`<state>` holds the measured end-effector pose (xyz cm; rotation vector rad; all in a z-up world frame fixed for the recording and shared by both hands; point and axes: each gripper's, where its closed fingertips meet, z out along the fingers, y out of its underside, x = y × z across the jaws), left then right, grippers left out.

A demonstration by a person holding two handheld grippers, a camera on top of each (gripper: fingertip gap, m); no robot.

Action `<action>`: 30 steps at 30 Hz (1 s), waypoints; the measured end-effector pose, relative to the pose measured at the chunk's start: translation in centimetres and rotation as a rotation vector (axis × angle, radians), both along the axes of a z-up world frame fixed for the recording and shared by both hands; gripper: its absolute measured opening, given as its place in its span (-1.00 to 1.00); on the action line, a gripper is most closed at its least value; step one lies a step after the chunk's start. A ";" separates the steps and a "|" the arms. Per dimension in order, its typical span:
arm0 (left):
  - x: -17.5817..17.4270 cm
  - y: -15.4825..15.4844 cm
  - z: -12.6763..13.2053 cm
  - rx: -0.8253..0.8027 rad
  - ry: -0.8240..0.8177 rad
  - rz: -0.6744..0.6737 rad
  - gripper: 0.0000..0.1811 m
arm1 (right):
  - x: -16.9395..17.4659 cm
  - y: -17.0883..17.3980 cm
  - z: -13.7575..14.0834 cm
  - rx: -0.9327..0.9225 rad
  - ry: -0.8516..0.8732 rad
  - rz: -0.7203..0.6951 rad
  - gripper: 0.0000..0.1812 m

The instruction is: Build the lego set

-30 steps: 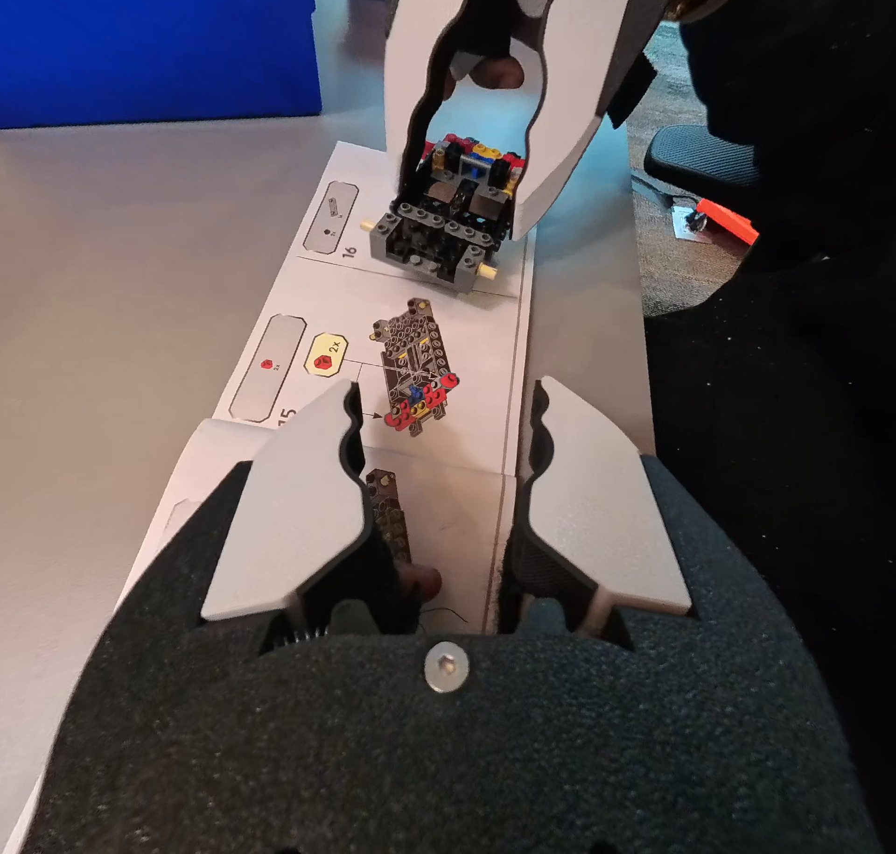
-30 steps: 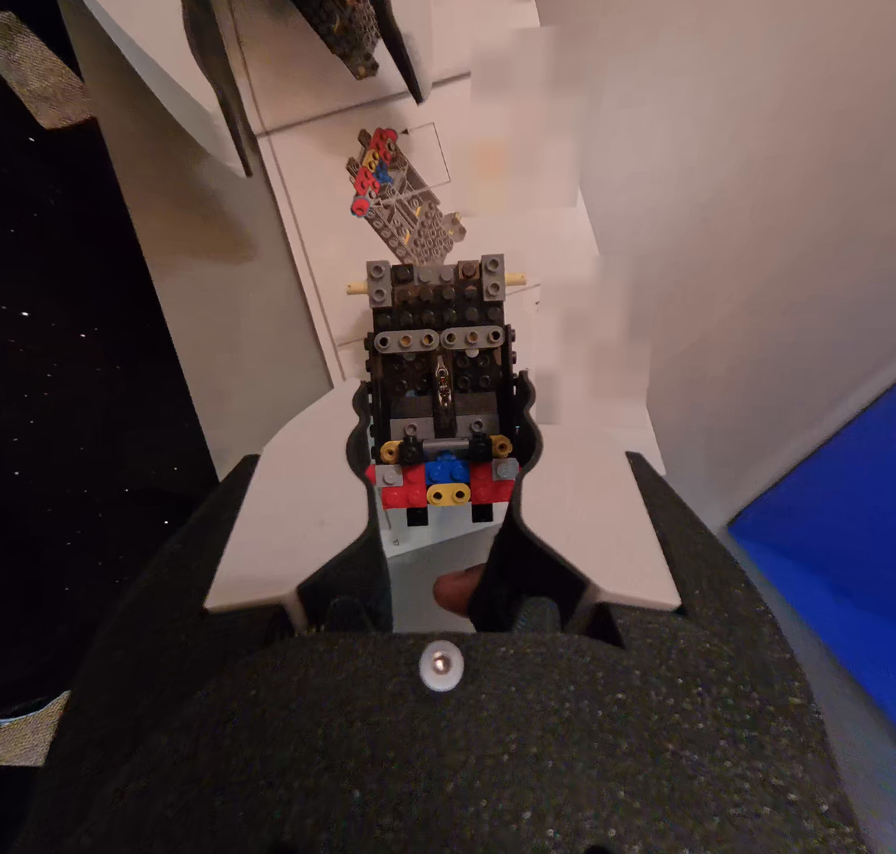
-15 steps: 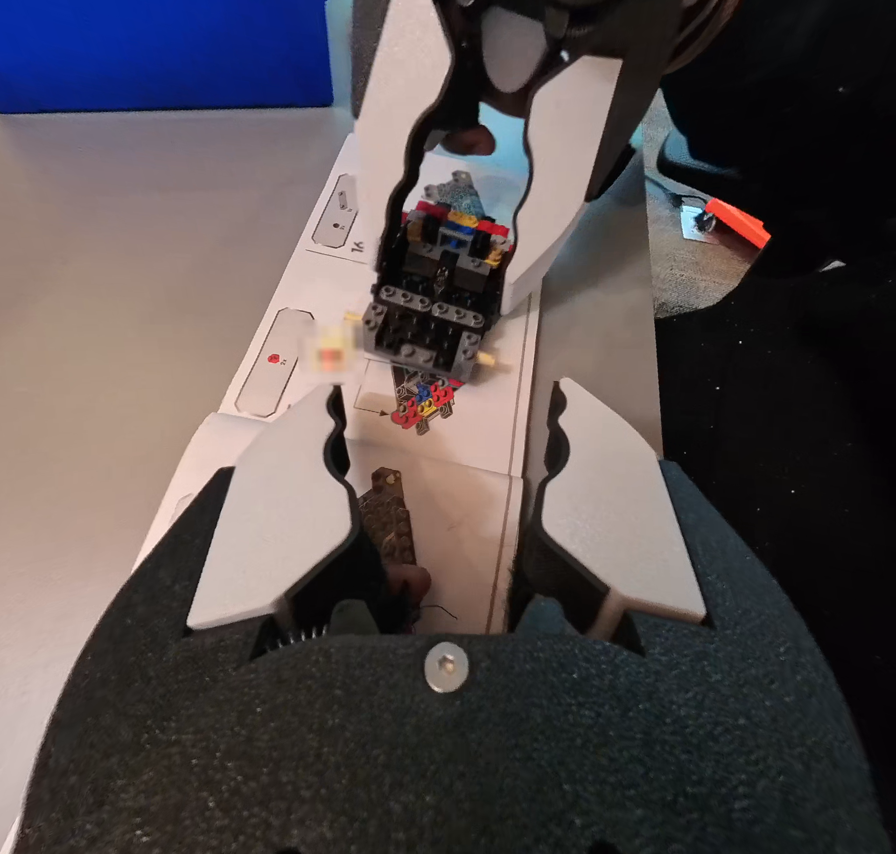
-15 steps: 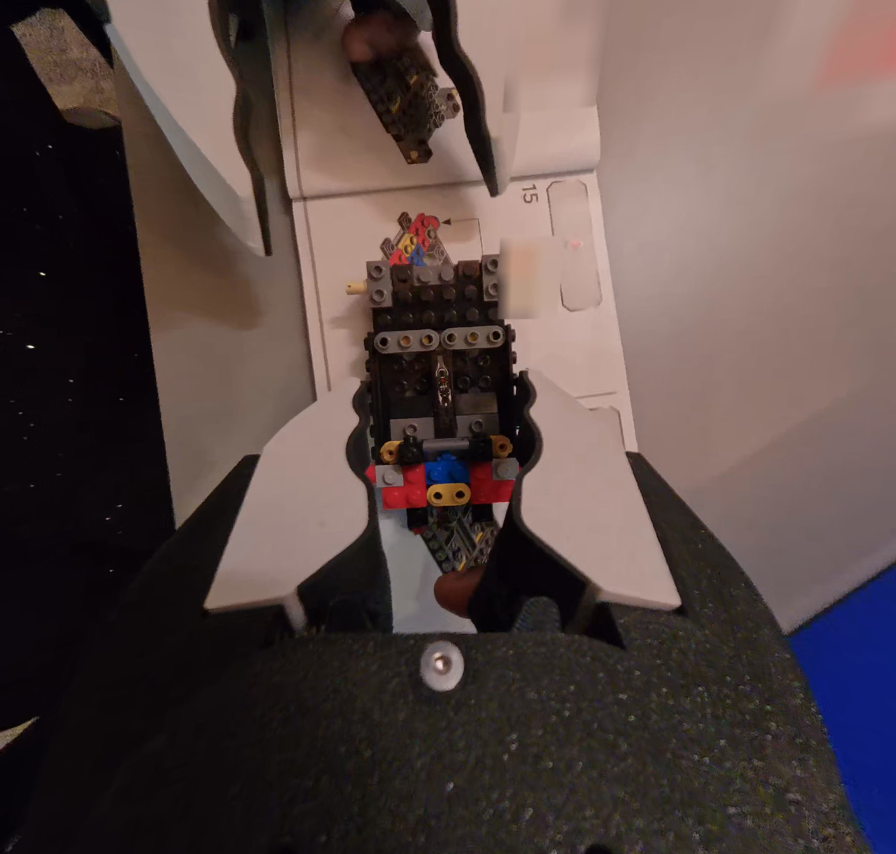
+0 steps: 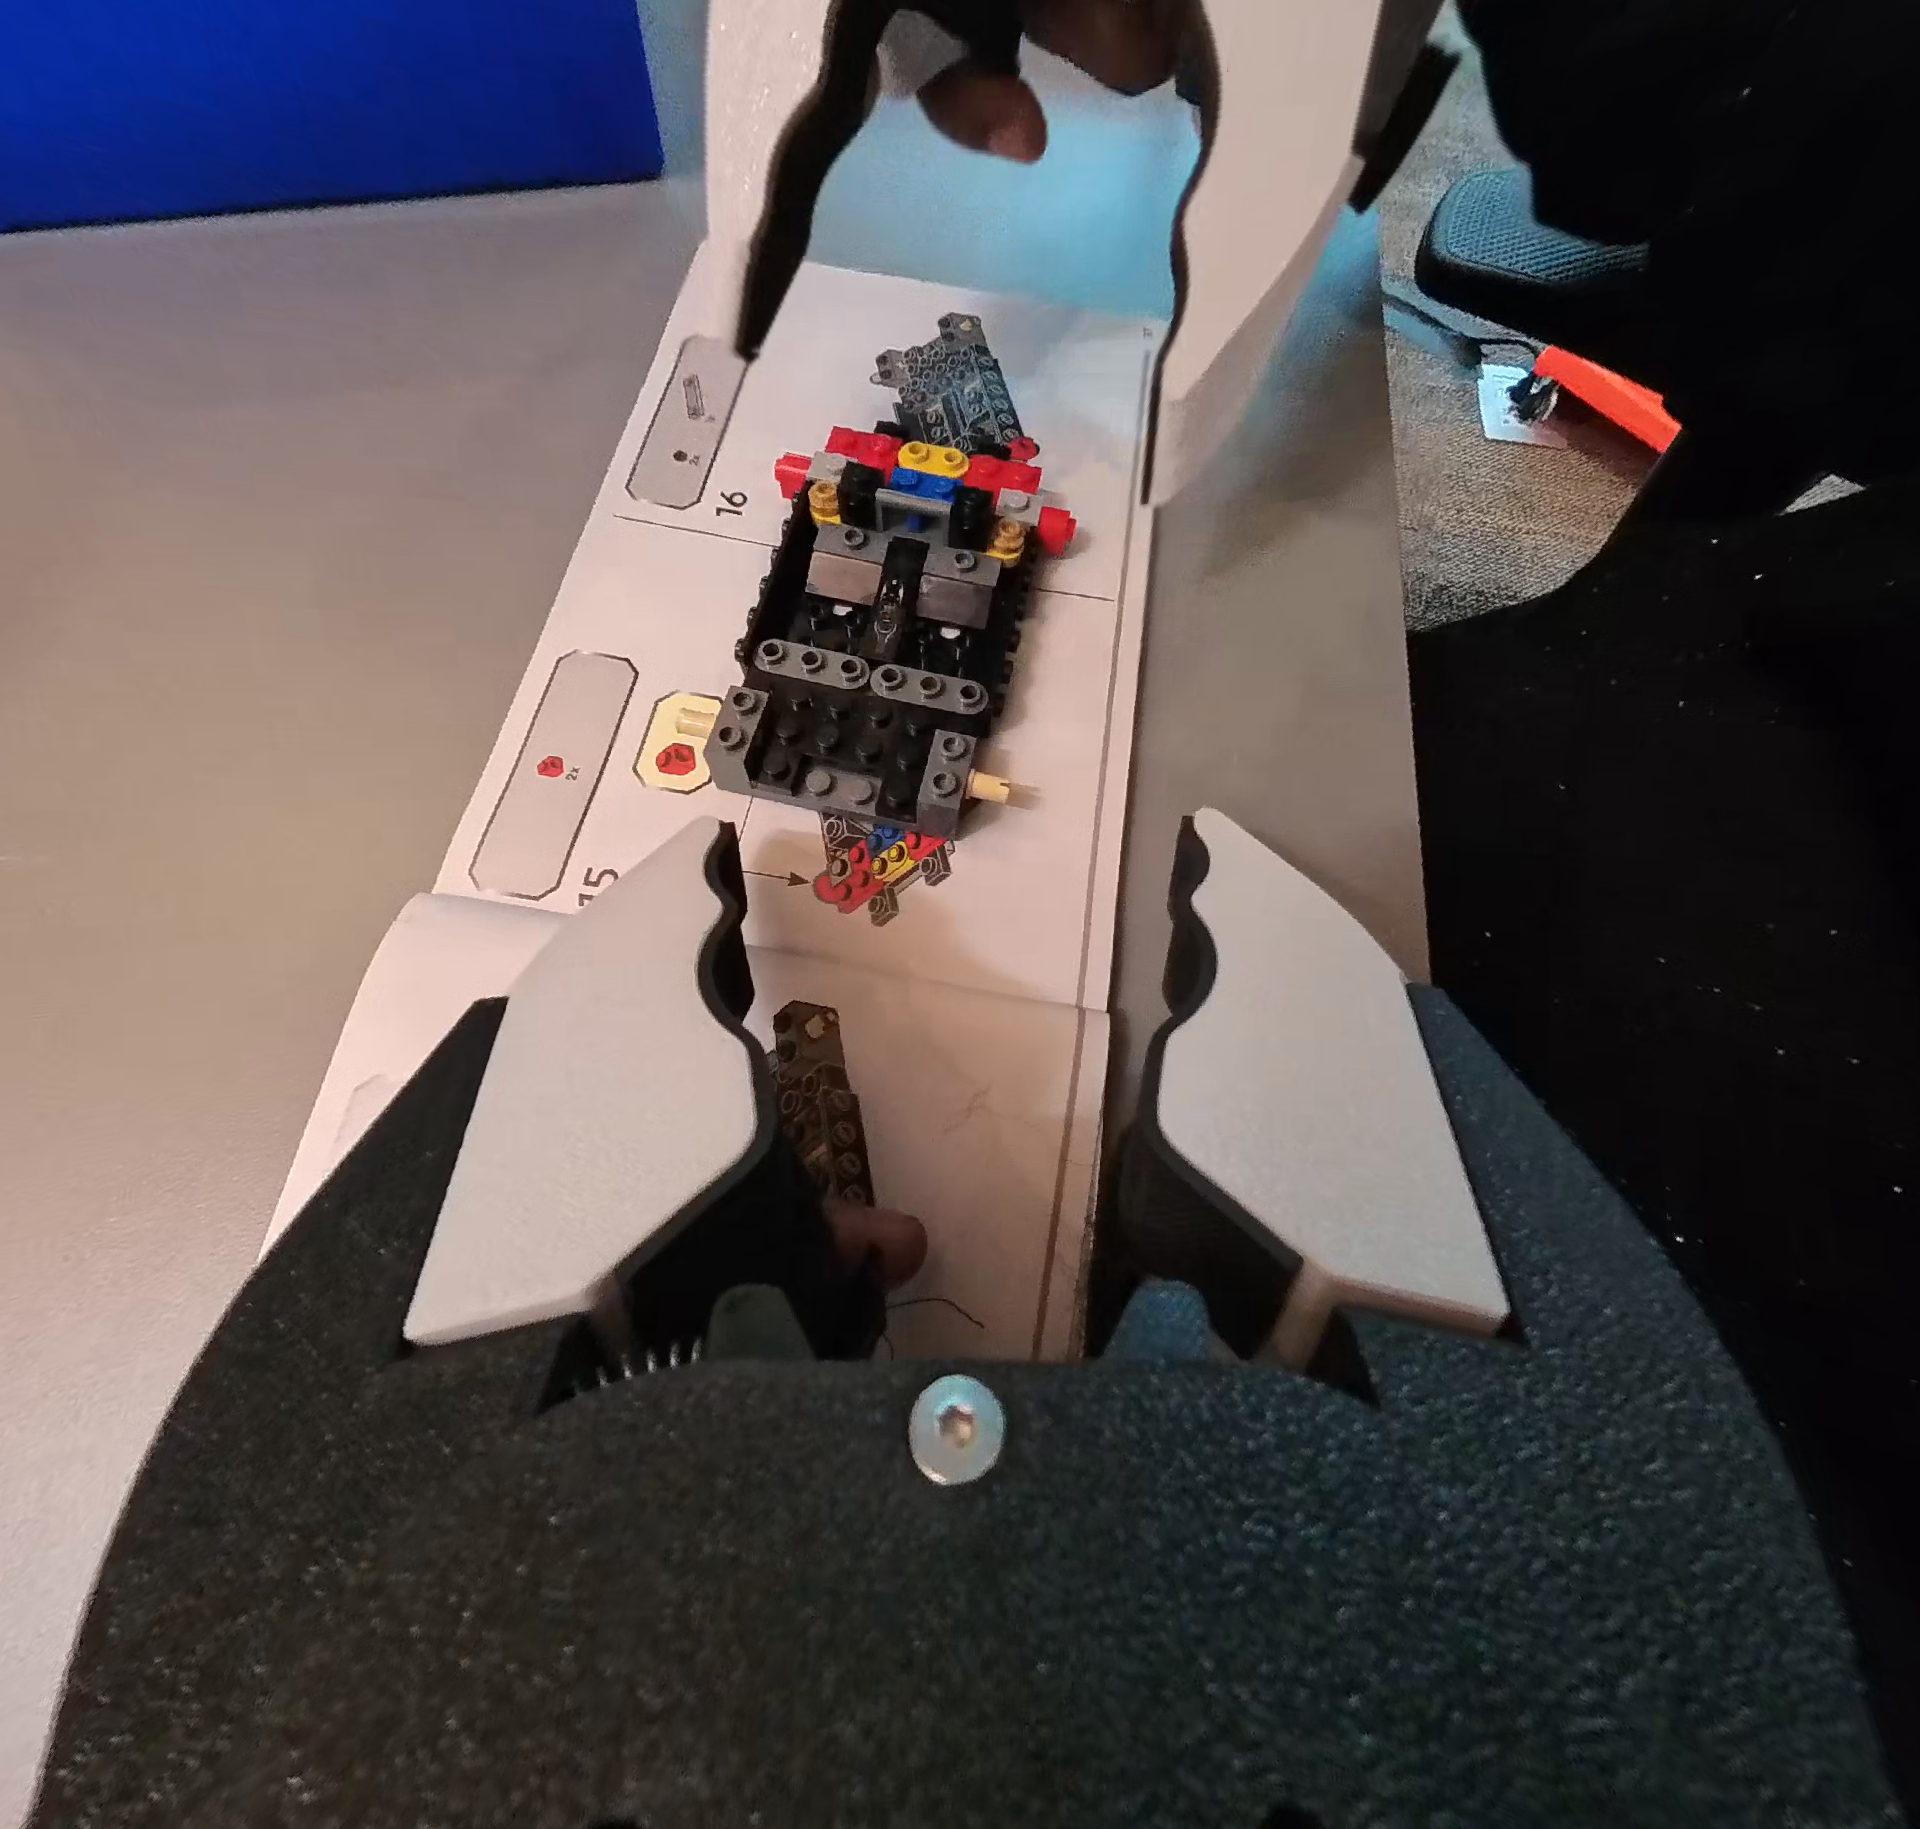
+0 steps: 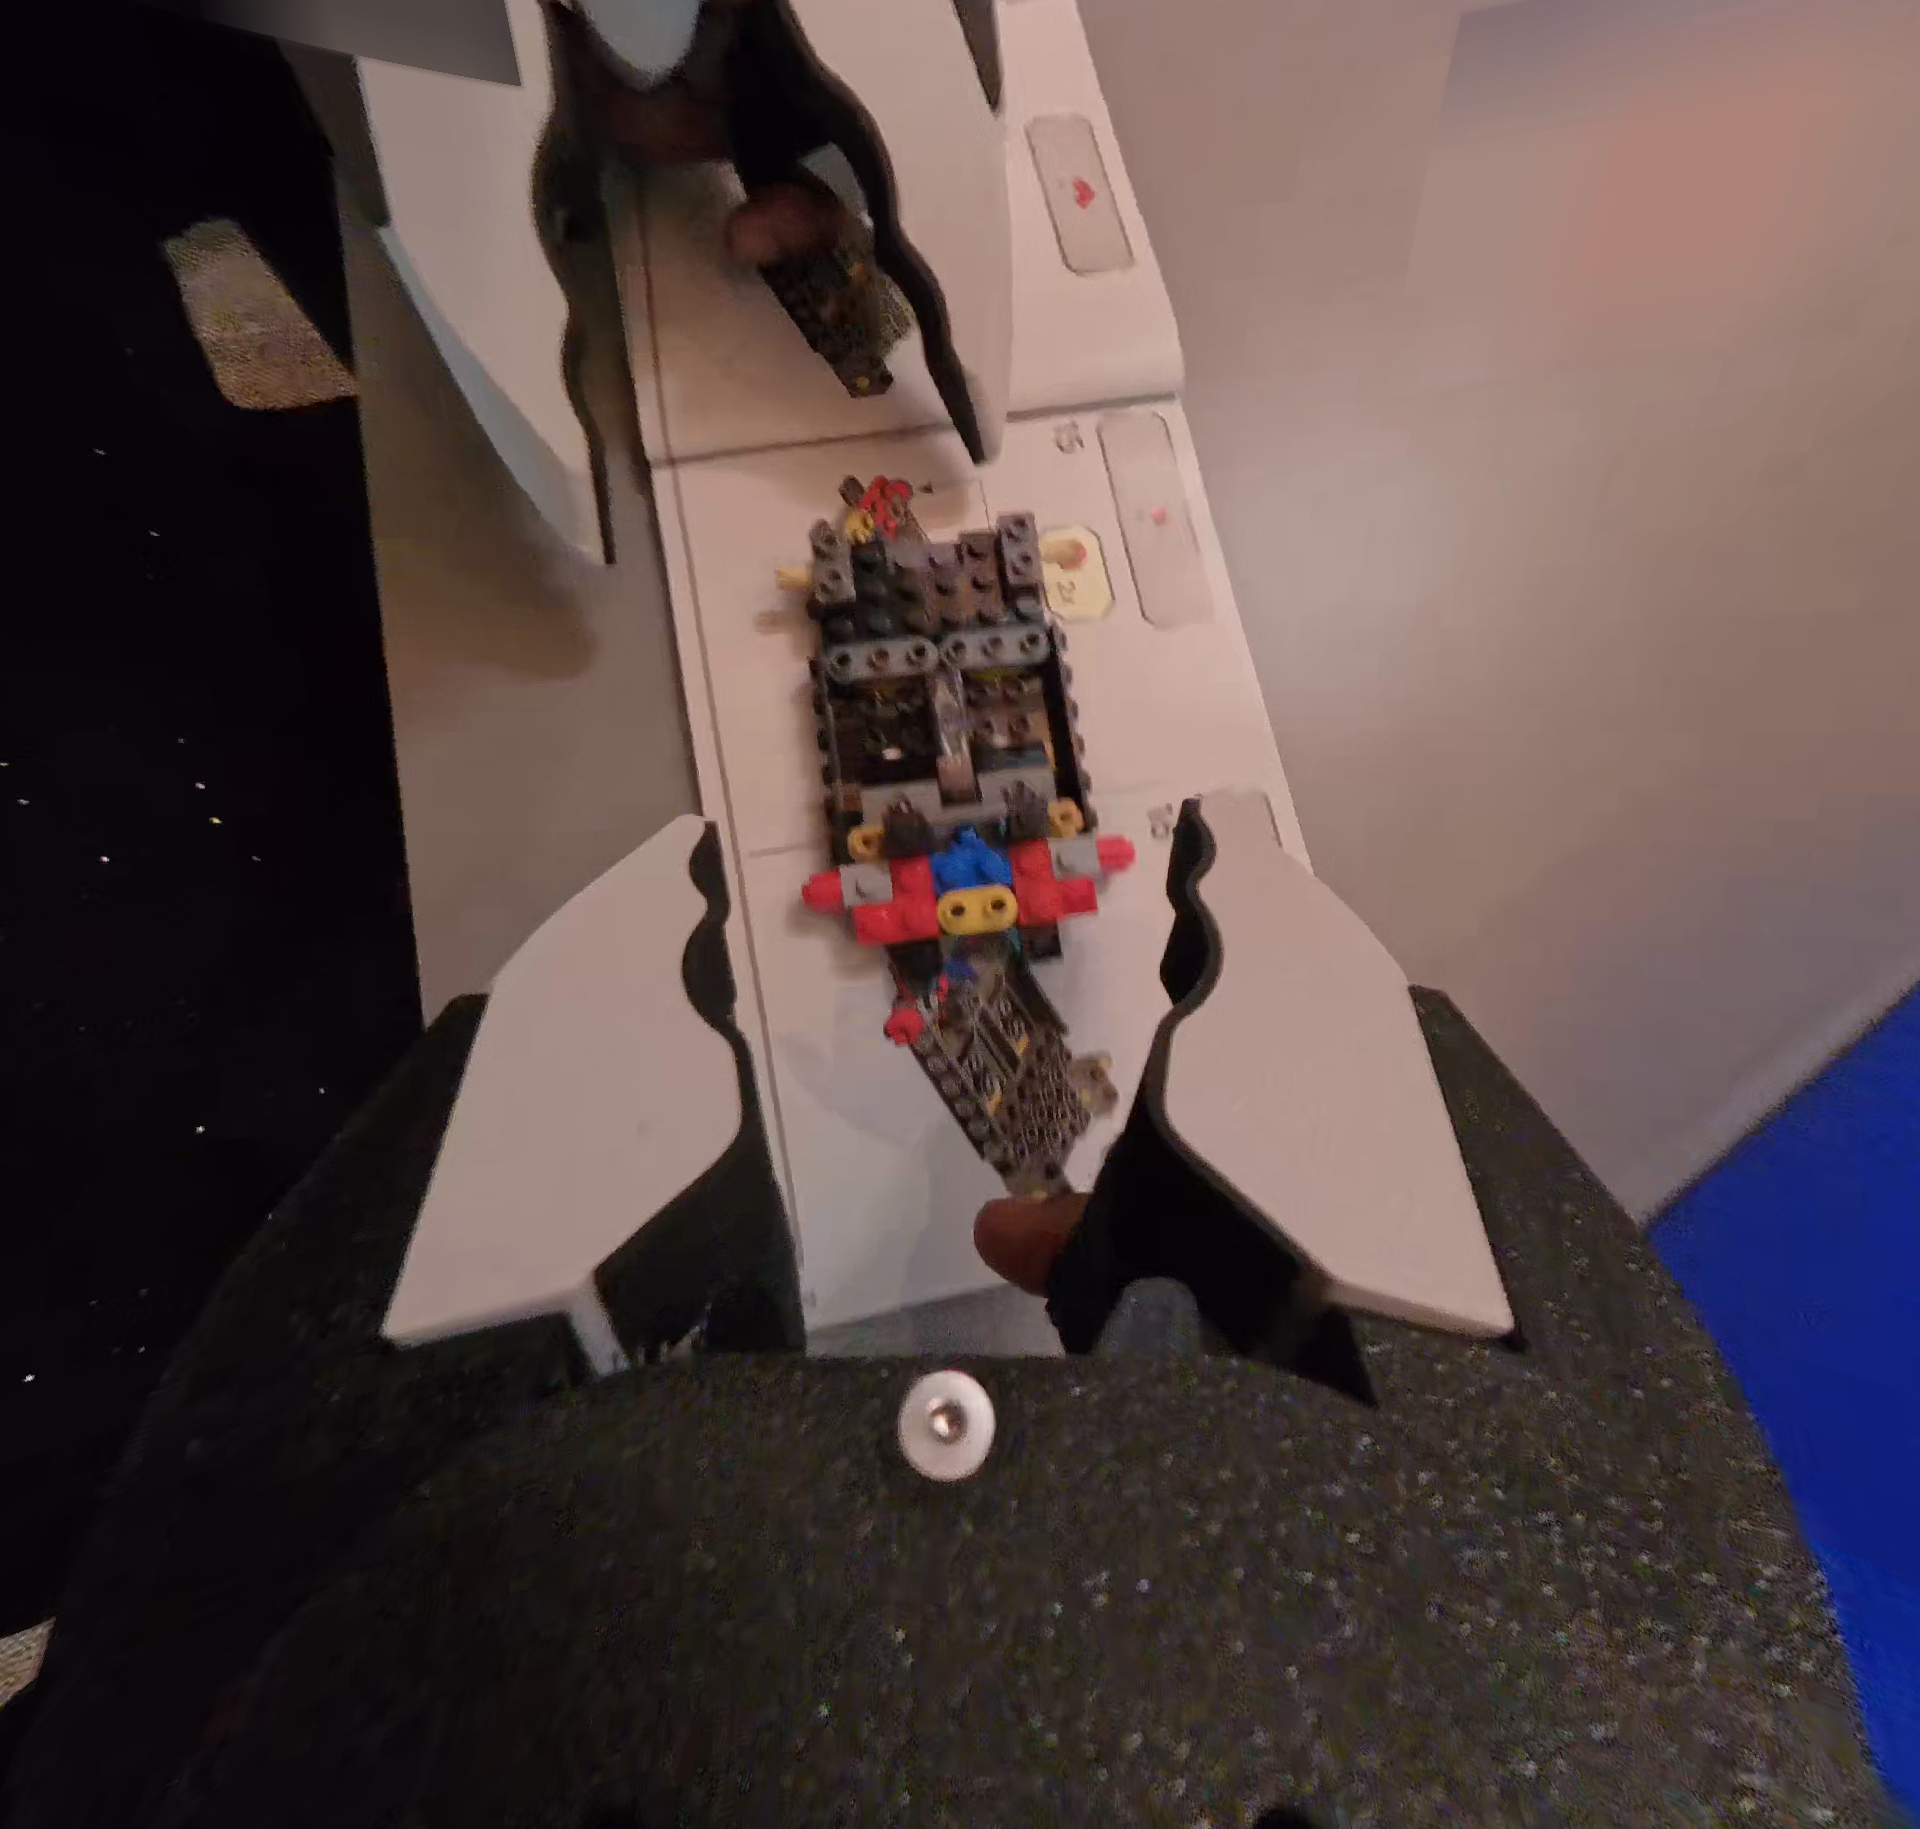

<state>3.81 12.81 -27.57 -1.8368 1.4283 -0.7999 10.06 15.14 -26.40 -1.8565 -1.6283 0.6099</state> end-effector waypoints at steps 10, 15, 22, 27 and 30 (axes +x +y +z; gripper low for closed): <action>0.0 0.2 0.1 -0.013 -0.008 0.008 -0.13 | -1.2 -0.1 -1.5 0.030 -0.029 0.059 -0.10; -0.1 0.3 0.4 -0.006 -0.030 0.015 -0.13 | -3.9 0.3 -2.4 0.012 -0.102 0.131 -0.18; -0.1 0.4 0.4 0.011 -0.030 0.022 -0.16 | -3.1 3.9 -2.3 -0.093 -0.141 -0.296 -0.36; -0.1 0.4 0.5 0.017 -0.032 0.024 -0.17 | -3.7 3.5 -0.9 -0.101 -0.024 -0.288 -0.09; -0.2 0.5 0.5 0.014 -0.035 0.030 -0.17 | -1.9 2.9 0.7 -0.072 0.016 -0.240 -0.06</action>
